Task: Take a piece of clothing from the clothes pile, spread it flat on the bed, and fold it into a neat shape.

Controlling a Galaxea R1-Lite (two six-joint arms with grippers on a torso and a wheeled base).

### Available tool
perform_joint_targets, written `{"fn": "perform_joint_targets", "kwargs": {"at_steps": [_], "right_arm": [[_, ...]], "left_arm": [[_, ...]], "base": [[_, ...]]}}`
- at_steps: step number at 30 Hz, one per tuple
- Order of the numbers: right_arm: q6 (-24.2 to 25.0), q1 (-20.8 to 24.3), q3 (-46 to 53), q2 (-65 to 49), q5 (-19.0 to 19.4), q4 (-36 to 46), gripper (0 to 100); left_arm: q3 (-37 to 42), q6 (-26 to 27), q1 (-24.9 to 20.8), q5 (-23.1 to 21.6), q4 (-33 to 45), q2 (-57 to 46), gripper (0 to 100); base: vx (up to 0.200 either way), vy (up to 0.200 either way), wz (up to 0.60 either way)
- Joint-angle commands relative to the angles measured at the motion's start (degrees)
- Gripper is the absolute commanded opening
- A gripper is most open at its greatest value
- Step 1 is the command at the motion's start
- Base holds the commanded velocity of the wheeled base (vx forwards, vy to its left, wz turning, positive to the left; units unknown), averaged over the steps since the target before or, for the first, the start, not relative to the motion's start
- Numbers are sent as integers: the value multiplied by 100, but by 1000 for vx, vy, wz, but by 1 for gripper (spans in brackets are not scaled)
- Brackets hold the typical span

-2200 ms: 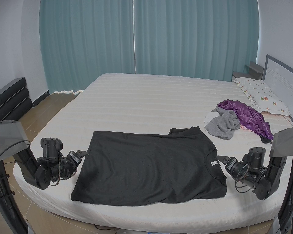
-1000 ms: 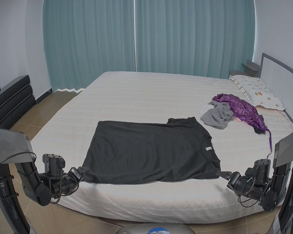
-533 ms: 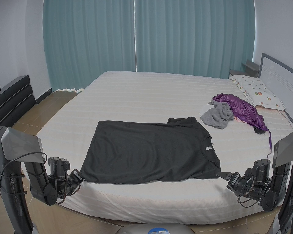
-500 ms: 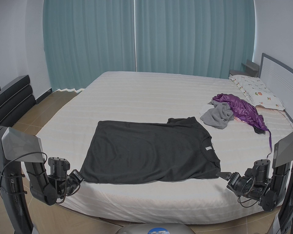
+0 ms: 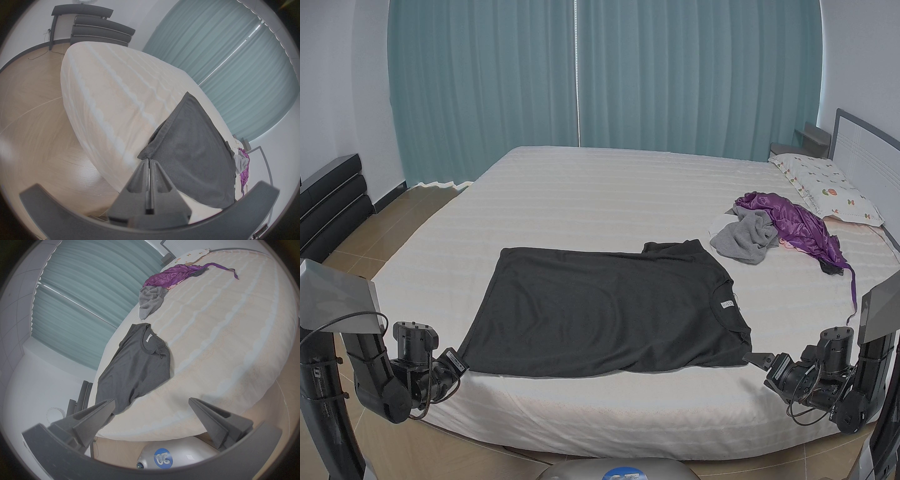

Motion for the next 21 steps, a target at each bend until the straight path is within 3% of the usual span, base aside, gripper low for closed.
{"fn": "perform_joint_targets", "kwargs": {"at_steps": [1, 21], "right_arm": [[0, 5, 31, -3, 6, -85, 100], [0, -31, 22, 24, 6, -85, 100]], "left_arm": [[123, 121, 11, 1, 16, -380, 0], [282, 446, 2, 142, 16, -547, 0]], "base": [[0, 0, 0], [0, 0, 0]]}}
